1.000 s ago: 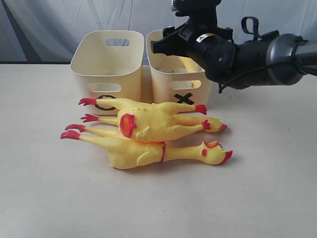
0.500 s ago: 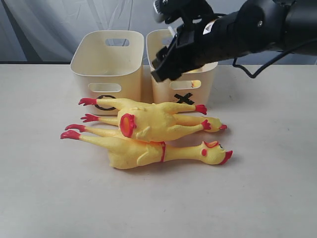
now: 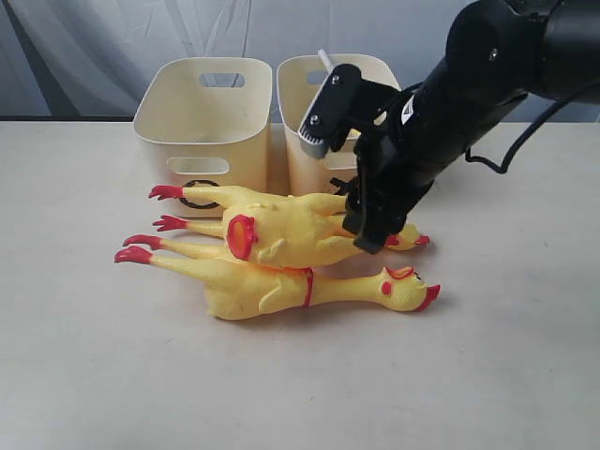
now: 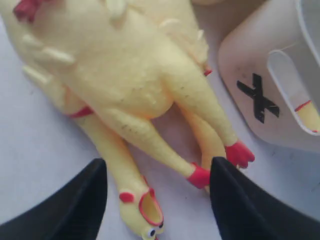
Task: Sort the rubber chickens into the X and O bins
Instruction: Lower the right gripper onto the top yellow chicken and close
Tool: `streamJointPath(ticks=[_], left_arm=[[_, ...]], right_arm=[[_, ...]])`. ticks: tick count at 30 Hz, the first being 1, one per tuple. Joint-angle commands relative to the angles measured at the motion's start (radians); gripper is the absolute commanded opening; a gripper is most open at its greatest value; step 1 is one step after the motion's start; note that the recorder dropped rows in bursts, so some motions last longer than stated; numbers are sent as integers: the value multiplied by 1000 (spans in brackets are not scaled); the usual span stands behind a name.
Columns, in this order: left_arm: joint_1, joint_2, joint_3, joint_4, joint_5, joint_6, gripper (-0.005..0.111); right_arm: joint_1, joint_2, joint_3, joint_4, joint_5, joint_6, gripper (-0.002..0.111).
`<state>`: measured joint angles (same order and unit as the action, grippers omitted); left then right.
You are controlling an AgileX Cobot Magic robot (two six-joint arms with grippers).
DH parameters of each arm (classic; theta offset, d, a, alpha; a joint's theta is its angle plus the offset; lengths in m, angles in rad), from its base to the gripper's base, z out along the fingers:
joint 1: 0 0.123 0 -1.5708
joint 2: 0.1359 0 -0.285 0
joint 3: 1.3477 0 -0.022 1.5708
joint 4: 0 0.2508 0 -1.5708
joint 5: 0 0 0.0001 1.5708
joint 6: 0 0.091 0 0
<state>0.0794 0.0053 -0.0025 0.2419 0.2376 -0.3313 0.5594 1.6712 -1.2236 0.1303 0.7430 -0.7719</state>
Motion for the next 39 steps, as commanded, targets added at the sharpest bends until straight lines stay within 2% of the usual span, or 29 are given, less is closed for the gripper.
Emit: streamJointPath(ticks=[1,9,18,24,30,39], left_arm=[[-3,-5,3,6,1,0,0],[-3,-5,3,6,1,0,0],[-3,-5,3,6,1,0,0],[-3,-5,3,6,1,0,0],[-3,-5,3,6,1,0,0],[-3,-5,3,6,1,0,0]], right_arm=[[0,-7,8,-34,36,-92,56],[8,-2,127,-45,-73,-264,56],[66,2,231,-51,-325,-297,56],[69,51,240,-60,-348,-297,56],[69,80,240,-53,-457,-297,56],[69,127,240,-53,-480,-297,56]])
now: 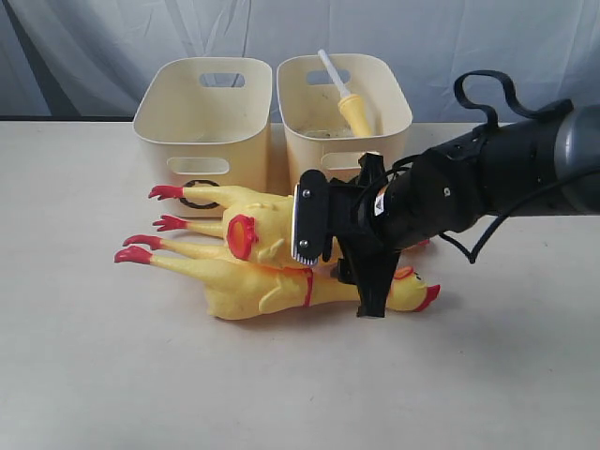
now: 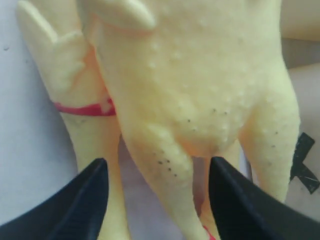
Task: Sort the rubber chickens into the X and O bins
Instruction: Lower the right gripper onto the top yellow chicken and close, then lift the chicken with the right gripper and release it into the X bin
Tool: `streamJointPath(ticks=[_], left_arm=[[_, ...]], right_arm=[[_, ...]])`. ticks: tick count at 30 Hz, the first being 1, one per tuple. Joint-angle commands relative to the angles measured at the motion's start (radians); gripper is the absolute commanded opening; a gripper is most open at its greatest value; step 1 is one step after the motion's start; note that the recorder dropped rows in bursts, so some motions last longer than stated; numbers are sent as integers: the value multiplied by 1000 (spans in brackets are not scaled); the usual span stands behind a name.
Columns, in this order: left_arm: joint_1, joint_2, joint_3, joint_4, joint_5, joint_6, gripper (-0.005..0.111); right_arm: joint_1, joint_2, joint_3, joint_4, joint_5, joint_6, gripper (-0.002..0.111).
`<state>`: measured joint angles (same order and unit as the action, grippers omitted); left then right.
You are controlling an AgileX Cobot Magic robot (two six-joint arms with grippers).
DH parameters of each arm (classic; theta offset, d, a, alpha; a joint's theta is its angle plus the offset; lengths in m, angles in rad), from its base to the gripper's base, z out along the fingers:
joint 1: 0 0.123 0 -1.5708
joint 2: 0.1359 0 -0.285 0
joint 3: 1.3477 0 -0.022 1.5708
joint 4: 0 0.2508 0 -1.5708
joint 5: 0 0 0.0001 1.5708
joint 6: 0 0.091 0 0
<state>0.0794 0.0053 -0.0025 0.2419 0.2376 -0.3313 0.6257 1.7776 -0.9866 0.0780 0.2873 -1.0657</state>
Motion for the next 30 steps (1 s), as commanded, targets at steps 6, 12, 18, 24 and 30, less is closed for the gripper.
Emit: streamJointPath(ticks=[6,12,18,24,30], left_arm=[[-3,-5,3,6,1,0,0],[-3,-5,3,6,1,0,0],[-3,-5,3,6,1,0,0],[-3,-5,3,6,1,0,0],[-3,-5,3,6,1,0,0]], right_arm=[[3,47,3,-1,-72,-3,56],[3,52,3,-3,-93,-3,51],[3,52,3,-3,-80,-3,14],[3,52,3,-3,-57,-3,-1],[3,20,3,-3,-54,29,-1]])
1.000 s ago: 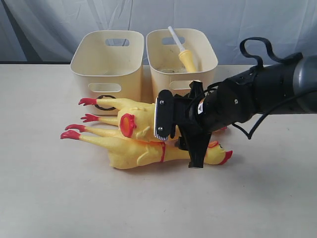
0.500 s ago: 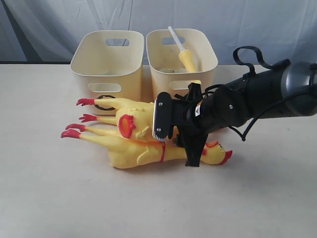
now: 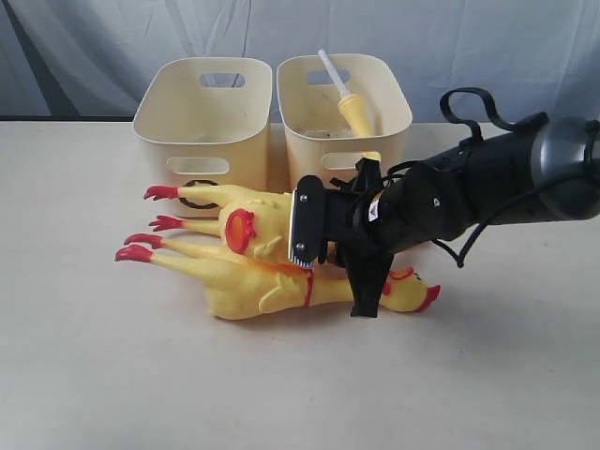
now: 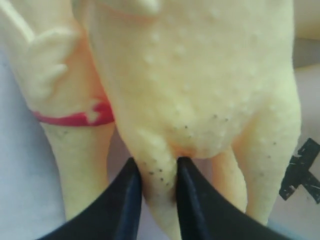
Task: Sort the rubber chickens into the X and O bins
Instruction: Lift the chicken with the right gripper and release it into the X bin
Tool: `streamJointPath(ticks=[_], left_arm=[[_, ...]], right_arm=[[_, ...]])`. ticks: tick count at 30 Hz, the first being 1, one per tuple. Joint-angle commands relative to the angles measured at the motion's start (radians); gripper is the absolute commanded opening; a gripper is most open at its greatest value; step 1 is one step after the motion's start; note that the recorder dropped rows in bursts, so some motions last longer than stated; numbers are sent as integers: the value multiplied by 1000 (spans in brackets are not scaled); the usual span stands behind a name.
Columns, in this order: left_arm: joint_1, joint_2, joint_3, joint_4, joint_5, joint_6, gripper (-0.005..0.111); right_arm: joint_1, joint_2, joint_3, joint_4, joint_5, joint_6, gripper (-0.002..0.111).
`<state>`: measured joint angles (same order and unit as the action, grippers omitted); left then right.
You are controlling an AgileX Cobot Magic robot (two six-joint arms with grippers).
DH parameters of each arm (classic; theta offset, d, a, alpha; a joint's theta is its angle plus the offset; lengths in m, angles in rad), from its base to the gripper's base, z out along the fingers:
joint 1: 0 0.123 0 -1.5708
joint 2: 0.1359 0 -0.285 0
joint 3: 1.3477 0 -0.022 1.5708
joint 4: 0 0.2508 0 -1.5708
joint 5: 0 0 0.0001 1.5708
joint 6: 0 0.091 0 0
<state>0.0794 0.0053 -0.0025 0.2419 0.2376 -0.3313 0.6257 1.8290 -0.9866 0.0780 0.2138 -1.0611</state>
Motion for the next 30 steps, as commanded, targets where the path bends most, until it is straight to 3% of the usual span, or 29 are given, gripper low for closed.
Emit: streamJointPath(ticks=[1,20,23,30], left_arm=[[-3,-5,3,6,1,0,0],[-3,-5,3,6,1,0,0],[-3,-5,3,6,1,0,0],[-3,-5,3,6,1,0,0]], right_arm=[[3,-43,3,-3,21,31,-1],[3,-261,3,95,56,52,-1],[3,-289,3,182,-47,52,-1],[3,-236,3,477,-503,52,-1]])
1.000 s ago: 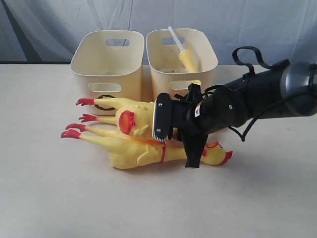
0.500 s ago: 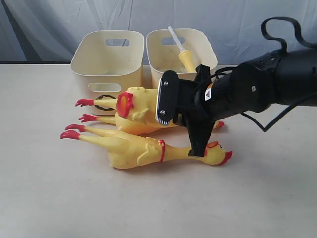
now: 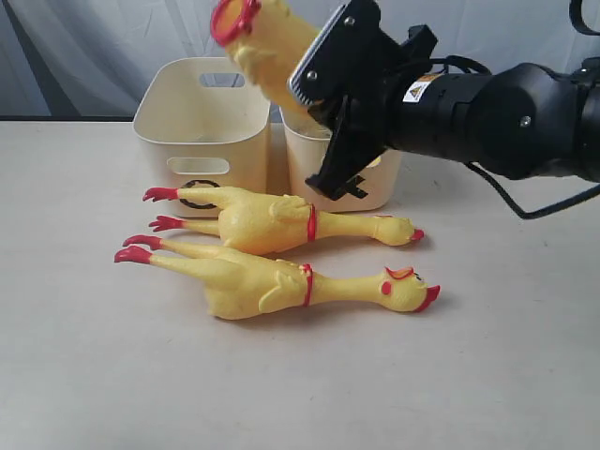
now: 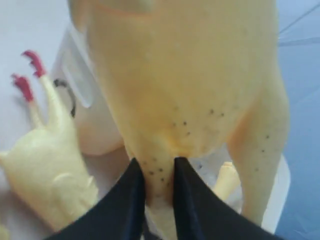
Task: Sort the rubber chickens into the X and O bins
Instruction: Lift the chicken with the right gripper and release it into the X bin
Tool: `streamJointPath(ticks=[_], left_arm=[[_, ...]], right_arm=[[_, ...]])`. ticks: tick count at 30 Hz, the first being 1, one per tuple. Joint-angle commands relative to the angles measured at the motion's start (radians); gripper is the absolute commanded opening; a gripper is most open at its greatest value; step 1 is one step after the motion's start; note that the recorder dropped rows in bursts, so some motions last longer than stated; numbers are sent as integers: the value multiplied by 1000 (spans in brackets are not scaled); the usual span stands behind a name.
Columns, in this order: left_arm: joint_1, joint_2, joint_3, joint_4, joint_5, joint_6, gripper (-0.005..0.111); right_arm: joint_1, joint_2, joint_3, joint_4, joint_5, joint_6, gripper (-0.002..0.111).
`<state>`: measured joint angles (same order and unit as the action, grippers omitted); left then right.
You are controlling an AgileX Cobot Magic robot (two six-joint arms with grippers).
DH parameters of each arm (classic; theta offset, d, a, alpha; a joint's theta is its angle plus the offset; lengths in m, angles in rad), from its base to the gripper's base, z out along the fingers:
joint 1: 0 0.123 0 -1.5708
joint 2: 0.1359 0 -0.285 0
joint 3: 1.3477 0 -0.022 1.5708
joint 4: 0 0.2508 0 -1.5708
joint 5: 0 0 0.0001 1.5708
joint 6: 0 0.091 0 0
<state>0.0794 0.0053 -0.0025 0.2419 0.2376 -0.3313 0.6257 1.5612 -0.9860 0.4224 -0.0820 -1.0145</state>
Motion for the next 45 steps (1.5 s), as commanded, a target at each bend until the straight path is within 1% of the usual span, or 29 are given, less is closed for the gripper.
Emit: streamJointPath(ticks=[1,4,7,8,10,16,24,27,29,30,31,32,34,35,40,45], left_arm=[[-3,-5,3,6,1,0,0],[-3,-5,3,6,1,0,0],[-3,-5,3,6,1,0,0],[-3,-5,3,6,1,0,0],[-3,-5,3,6,1,0,0],[-3,-5,3,6,1,0,0],[-3,-5,3,6,1,0,0],[-3,-5,3,7,1,0,0],[-3,-5,3,7,1,0,0],[-3,-5,3,7,1,0,0],[-3,-5,3,7,1,0,0],[-3,-5,3,7,1,0,0],[-3,-5,3,7,1,0,0],[-3,-5,3,6,1,0,0],[-3,-5,3,6,1,0,0],[-3,-5,3,6,1,0,0]], right_arm=[[3,49,3,155,-247,5,-1],[3,100,1,216,-345,14,-1],[3,158,-7,212,-467,133,-1],[3,183,-28,212,-472,186,-1],[3,211,-60,207,-472,213,-1],[3,281,-182,214,-472,223,-1],[3,360,-255,387,-418,257,-1],[3,360,-255,397,-420,257,-1],[3,360,-255,397,-420,257,10],[3,360,-255,397,-420,257,25],[3,360,-255,397,-420,257,35],[3,360,-255,397,-420,257,51],[3,360,-255,397,-420,257,62],[3,360,-255,397,-420,257,63],[3,351,-255,397,-420,257,60],[3,331,-255,397,-405,257,59]])
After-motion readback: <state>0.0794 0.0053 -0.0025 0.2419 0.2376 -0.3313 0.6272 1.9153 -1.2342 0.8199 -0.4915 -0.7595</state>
